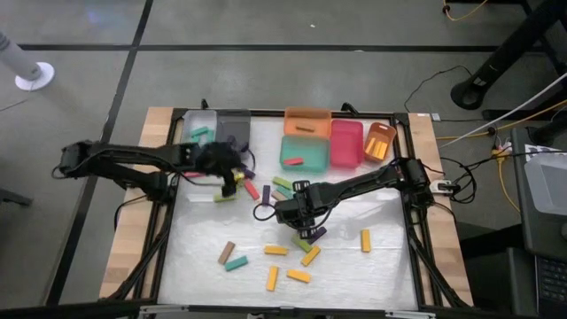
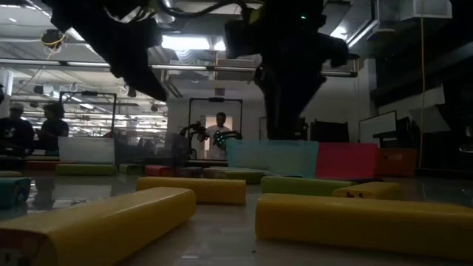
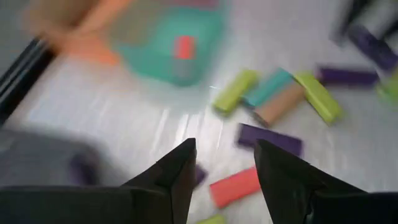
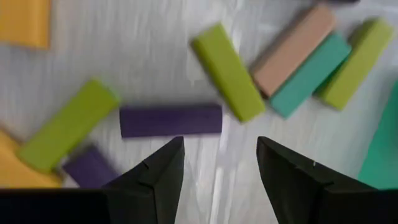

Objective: Sort blocks
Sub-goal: Put the orange block into the light blue bin

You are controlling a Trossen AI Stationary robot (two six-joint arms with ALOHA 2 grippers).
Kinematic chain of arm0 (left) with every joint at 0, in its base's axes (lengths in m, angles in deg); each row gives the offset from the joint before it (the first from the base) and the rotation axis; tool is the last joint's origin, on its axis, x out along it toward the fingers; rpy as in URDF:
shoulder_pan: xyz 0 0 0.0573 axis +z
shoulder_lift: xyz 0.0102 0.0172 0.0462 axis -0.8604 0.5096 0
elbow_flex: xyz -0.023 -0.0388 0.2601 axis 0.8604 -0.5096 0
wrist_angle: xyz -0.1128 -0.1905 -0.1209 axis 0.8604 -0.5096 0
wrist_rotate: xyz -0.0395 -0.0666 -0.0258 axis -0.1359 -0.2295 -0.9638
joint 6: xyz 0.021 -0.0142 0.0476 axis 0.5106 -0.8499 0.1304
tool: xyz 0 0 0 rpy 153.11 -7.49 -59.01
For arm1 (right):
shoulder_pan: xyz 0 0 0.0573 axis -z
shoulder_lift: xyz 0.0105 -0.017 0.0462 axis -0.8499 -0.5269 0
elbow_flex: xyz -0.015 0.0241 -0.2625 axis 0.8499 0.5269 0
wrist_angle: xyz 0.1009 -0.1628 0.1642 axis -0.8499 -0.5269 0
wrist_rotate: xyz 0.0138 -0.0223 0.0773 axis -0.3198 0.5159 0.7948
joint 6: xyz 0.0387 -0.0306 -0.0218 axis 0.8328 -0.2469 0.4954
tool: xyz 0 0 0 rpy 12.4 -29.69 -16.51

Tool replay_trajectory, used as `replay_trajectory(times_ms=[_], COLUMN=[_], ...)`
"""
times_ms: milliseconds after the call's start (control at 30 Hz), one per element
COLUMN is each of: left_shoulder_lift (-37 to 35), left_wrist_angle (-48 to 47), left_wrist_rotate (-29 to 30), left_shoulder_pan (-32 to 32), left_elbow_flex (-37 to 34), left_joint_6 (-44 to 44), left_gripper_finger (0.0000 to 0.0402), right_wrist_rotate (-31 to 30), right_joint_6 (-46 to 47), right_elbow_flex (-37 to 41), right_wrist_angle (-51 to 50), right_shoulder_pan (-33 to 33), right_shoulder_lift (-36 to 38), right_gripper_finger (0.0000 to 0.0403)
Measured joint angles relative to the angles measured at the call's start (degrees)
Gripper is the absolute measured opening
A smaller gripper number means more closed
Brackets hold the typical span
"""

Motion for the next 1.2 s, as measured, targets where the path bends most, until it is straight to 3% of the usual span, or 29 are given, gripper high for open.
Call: replay_trajectory(times_ms=[200, 533, 667, 933, 1067, 1200], left_shoulder_lift=[10.1, 22.0, 24.7, 29.4, 31.1, 30.8], left_wrist_angle=[3.1, 6.5, 7.5, 7.0, 7.0, 6.9], left_wrist_rotate=[0.1, 0.1, -0.5, -10.2, -11.1, -10.6], left_shoulder_pan=[-5.4, -5.7, -4.4, 0.5, 1.5, 0.8], left_elbow_flex=[0.0, 0.0, 0.6, 2.0, 2.4, 2.4], left_joint_6=[15.2, 30.6, 33.0, 32.3, 31.2, 31.4], left_gripper_finger=[0.015, 0.015, 0.015, 0.015, 0.0148, 0.0117], right_wrist_rotate=[0.0, -0.1, -0.1, 0.0, 0.1, 0.1], right_joint_6=[0.2, 2.2, 2.2, 2.2, 2.2, 2.2], right_elbow_flex=[0.0, 0.0, 0.0, 0.0, 0.0, 0.0], right_wrist_angle=[-6.0, -9.7, -9.5, -9.4, -9.5, -11.3], right_shoulder_pan=[0.0, 0.0, 0.1, 0.1, 0.1, 0.1], right_shoulder_lift=[0.0, -0.1, -0.1, -0.1, -0.1, -0.1], right_gripper_finger=[0.0198, 0.0198, 0.0198, 0.0198, 0.0198, 0.0198])
